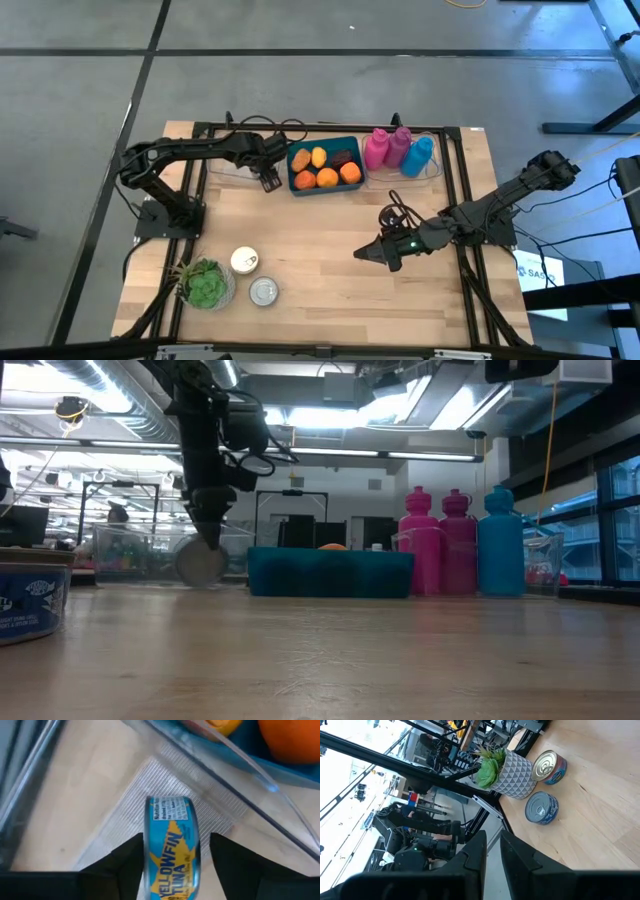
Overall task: Pick & Place Food Item
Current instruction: Put the yellow blue tuna can into the left transparent bin
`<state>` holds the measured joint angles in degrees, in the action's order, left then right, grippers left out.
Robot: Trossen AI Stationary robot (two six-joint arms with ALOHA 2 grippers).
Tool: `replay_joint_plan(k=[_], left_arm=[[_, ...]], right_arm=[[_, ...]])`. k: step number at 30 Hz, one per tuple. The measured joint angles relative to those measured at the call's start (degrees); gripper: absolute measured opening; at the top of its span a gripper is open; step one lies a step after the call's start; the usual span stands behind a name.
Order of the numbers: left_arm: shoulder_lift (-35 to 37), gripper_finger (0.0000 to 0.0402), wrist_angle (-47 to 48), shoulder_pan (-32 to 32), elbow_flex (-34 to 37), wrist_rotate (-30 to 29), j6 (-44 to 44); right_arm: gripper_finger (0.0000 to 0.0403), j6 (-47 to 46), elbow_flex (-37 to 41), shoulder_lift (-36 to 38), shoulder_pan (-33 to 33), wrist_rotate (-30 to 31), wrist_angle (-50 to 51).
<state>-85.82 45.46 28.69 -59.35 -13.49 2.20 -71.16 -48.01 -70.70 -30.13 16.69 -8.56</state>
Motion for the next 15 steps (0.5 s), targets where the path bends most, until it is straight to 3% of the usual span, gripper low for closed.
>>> replay_joint_plan(k=[10,15], left_arm=[[0.0,0.0214,2.6,0.0,0.0,1.6,0.2],[0.0,0.0192,4.1,0.0,0.0,1.6,0.1]], right_arm=[[0.0057,0.0,0.0,0.0,0.0,0.0,0.0],[0.0057,0.0,0.0,0.0,0.0,0.0,0.0]])
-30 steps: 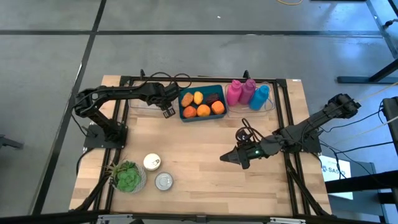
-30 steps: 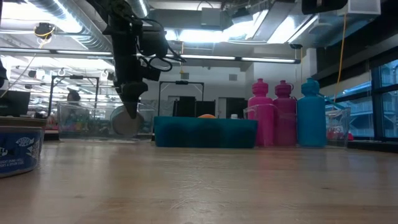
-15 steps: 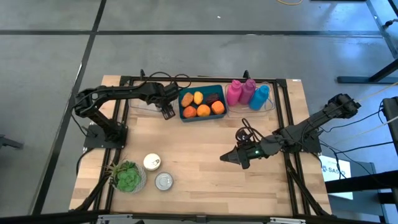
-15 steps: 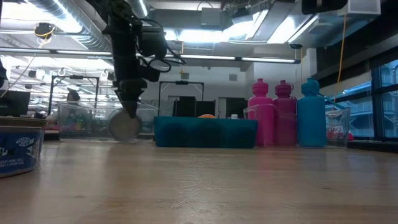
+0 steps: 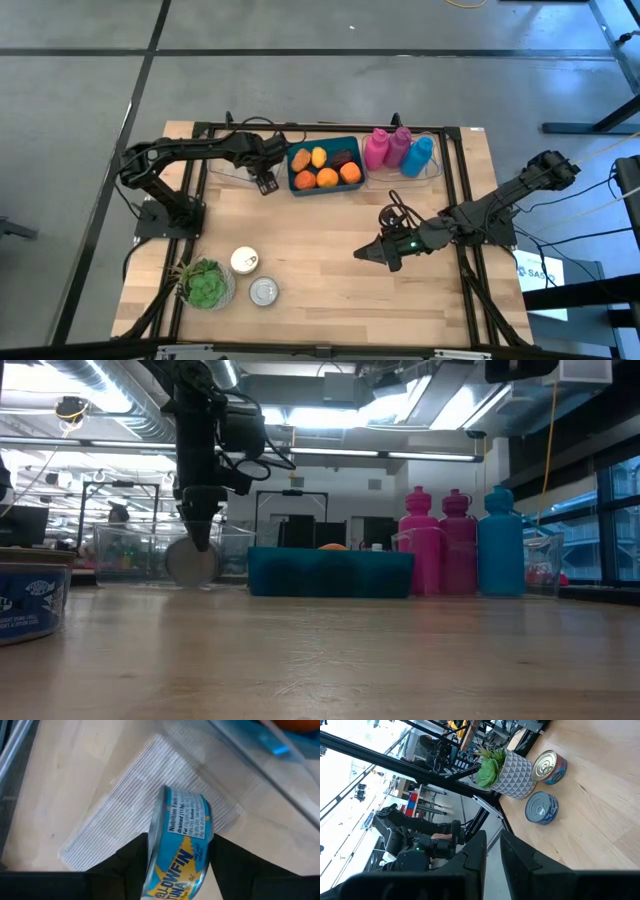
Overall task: Pick & Place Food Item
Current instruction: Put the yellow blue tuna can into the left transparent bin
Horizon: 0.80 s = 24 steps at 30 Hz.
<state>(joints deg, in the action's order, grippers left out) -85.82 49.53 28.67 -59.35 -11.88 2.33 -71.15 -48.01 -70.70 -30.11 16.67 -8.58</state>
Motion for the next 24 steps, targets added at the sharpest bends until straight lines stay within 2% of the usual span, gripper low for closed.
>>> replay_joint_plan(k=[7,9,13,16,21,24], left_arm=[[0.0,0.0110,0.6,0.0,0.0,-2.6,0.5],[0.0,0.0104,0.5,0.0,0.0,-2.9,1.2],[0.0,0.0104,-0.1,0.0,0.0,-3.9,4.0],[0.0,0.0107,-1.3,0.0,0.0,-1.7,4.6],[0.0,0.0169,-1.7,-0.1,0.0,-0.1,5.0],[0.0,0.0188,-1.7,-0.1,0.0,-0.1,5.0]], right_arm=[[0.0057,0.0,0.0,0.0,0.0,0.0,0.0],[0.0057,0.1,0.0,0.0,0.0,0.0,0.0],[0.0057,0.1,0.0,0.0,0.0,0.0,0.0],[0.0057,0.1,0.0,0.0,0.0,0.0,0.0],[0.0057,0.5,0.0,0.0,0.0,0.0,0.0],[0.0057,0.5,0.0,0.0,0.0,-0.1,0.0]])
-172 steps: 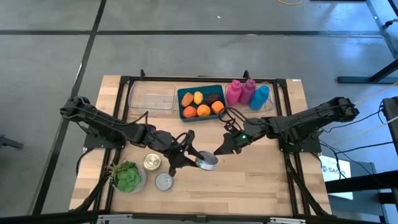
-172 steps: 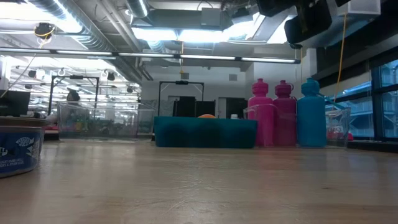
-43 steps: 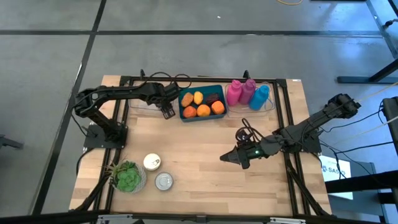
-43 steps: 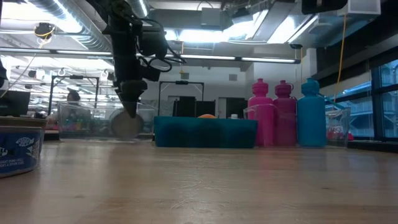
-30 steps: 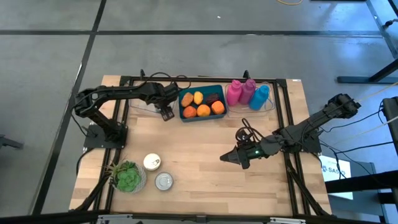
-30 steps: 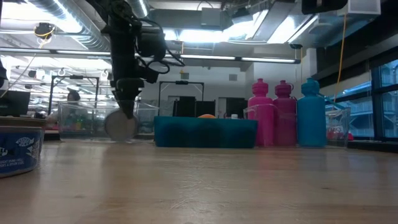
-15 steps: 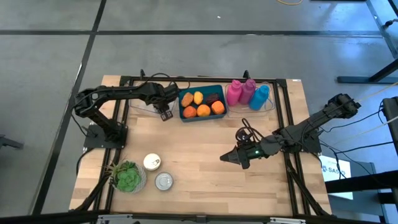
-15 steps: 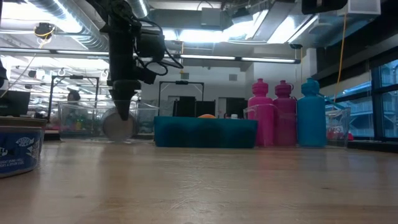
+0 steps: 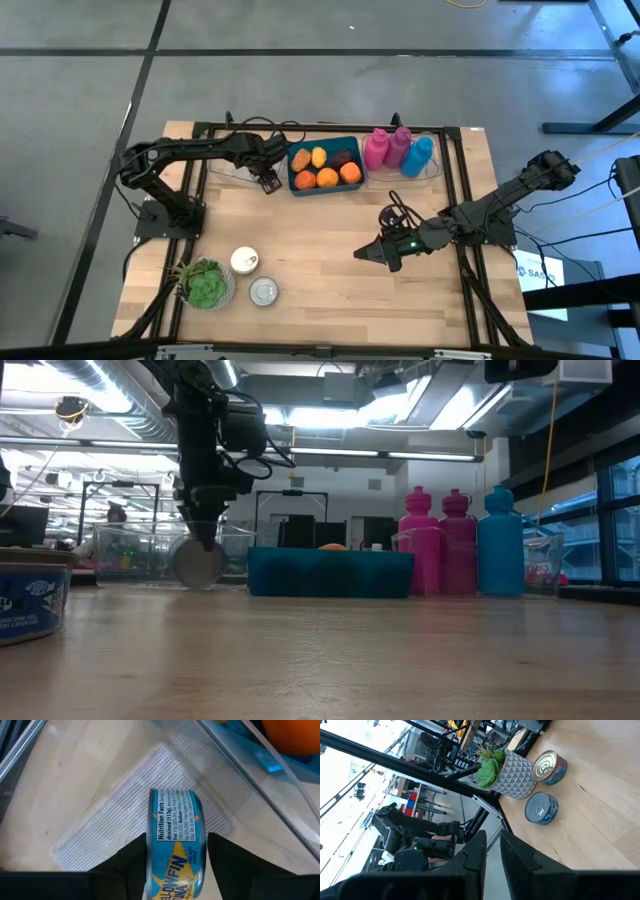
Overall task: Pick & Place Food Item
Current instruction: Put the yellow blue tuna can into the left transparent bin
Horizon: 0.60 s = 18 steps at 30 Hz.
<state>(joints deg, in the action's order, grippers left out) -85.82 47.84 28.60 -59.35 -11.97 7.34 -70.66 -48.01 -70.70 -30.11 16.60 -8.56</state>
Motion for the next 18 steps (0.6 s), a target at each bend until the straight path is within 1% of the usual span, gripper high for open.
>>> replay_joint_plan(k=[6,10,13,16,18], left_arm=[[1.3,0.0185,0.0,0.0,0.0,-0.3,0.0],[3.0,0.0170,1.6,0.0,0.0,-4.4,-0.1],[4.3,0.0155,2.6,0.1,0.0,-6.3,-0.1],[5.0,0.0137,4.8,0.0,-0.1,-12.1,0.3],[5.3,0.0126,6.1,0.1,0.0,-14.0,0.4]], right_arm=[[0.0057,0.0,0.0,0.0,0.0,0.0,0.0],[0.0057,0.4,0.0,0.0,0.0,0.0,0.0],[0.0057,0.6,0.0,0.0,0.0,0.0,0.0],[0.0057,0.6,0.0,0.0,0.0,0.0,0.0],[0.0057,0.6,0.0,0.0,0.0,0.0,0.0]])
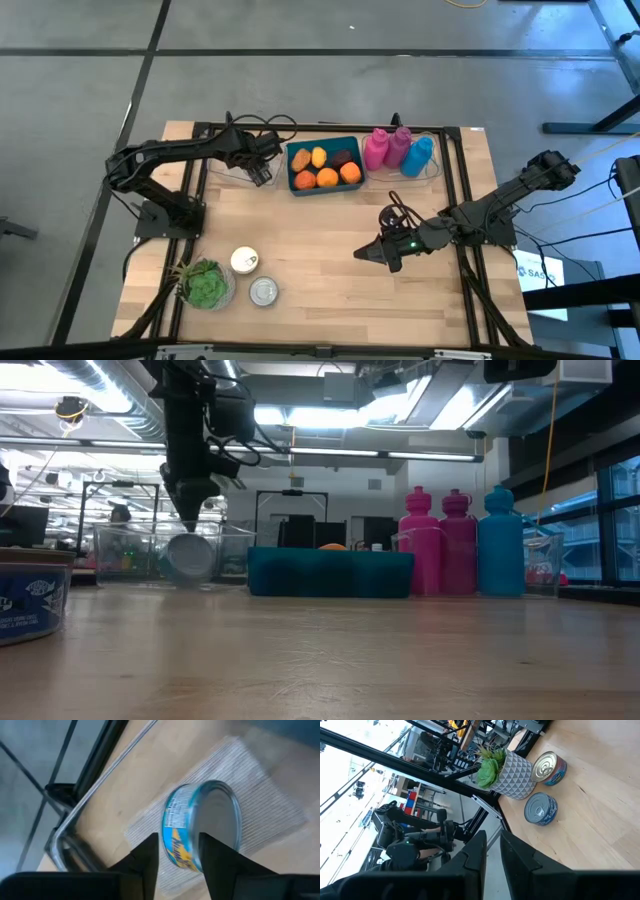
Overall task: Pick & Place Food Item
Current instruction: Put the yellow blue tuna can into the left transparent bin, then put the blue pink tuna can into the left transparent bin
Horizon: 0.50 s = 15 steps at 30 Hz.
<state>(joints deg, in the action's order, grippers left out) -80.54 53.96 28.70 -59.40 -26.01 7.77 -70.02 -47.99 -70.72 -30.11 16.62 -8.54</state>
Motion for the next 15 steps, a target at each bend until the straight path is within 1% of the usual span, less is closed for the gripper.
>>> replay_joint_plan(k=[10,12,15], left_arm=[[0.1,0.0088,0.3,0.0,0.0,0.4,1.1],[0.4,0.0084,0.3,0.0,0.0,2.4,0.5],[2.2,0.0079,0.4,0.0,-0.1,8.1,-1.7]], right_arm=[[0.0057,0.0,0.0,0.0,0.0,0.0,0.0],[0.0057,0.0,0.0,0.0,0.0,0.0,0.0],[0.0057,0.0,0.0,0.0,0.0,0.0,0.0]])
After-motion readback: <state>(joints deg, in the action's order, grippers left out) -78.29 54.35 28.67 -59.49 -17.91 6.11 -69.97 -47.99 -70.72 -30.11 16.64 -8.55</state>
